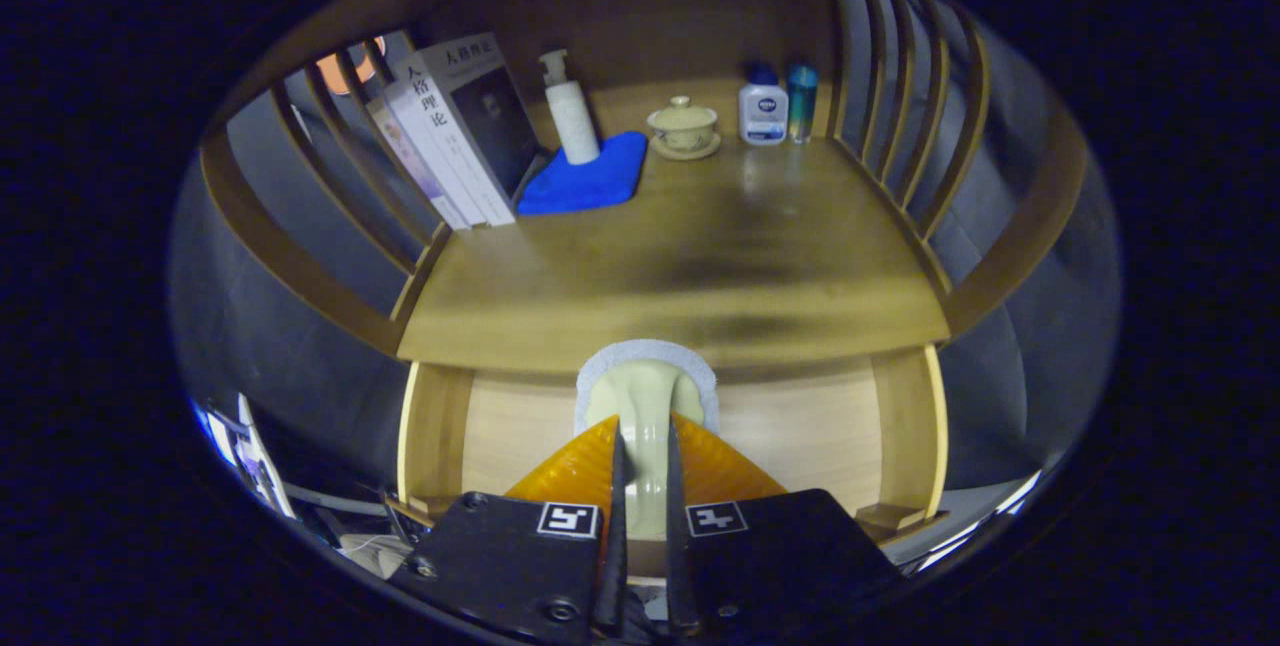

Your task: Pull open the drawer, take out the items inside it, and place them on the countertop above the cabinet.

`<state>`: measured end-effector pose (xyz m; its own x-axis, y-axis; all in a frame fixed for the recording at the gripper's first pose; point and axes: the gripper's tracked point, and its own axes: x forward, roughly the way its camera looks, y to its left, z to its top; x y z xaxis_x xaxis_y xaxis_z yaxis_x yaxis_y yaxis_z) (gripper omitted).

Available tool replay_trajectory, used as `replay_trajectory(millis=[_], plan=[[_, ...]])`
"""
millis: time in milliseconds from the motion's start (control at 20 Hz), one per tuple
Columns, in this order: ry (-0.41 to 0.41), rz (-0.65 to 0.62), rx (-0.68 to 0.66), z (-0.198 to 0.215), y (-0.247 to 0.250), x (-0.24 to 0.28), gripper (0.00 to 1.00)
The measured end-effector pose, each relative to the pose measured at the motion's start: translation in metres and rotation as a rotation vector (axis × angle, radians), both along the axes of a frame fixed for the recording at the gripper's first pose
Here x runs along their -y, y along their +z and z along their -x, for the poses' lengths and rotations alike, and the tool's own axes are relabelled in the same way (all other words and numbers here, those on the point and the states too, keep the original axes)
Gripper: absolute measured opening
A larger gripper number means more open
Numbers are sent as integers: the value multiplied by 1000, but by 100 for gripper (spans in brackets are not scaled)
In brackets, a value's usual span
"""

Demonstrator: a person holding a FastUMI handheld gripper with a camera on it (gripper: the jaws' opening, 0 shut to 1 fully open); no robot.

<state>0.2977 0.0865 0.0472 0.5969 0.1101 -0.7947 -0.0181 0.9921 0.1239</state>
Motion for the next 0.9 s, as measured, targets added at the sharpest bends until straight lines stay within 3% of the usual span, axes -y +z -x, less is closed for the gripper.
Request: replay_trajectory(millis=[350,900], plan=[[-27,67,35,-59,10,-11,19],[-80,132,-19,-136,-11,-9,19]])
